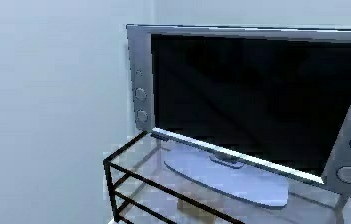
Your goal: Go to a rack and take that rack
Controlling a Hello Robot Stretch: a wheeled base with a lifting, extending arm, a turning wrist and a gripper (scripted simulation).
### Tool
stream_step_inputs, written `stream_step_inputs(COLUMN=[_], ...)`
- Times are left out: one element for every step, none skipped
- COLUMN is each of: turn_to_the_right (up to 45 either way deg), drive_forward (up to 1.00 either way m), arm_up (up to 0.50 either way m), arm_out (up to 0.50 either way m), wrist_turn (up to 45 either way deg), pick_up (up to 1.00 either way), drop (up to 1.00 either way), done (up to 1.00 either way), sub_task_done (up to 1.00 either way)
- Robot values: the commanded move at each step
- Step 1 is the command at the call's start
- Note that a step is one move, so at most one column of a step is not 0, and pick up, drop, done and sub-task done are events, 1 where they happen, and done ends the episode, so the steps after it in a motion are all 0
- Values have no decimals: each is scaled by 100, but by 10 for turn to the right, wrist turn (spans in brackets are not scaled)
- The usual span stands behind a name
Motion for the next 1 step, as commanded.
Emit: stream_step_inputs(turn_to_the_right=[-450], drive_forward=[0], arm_up=[0], arm_out=[0], wrist_turn=[0], pick_up=[0], drop=[0], done=[0], sub_task_done=[0])
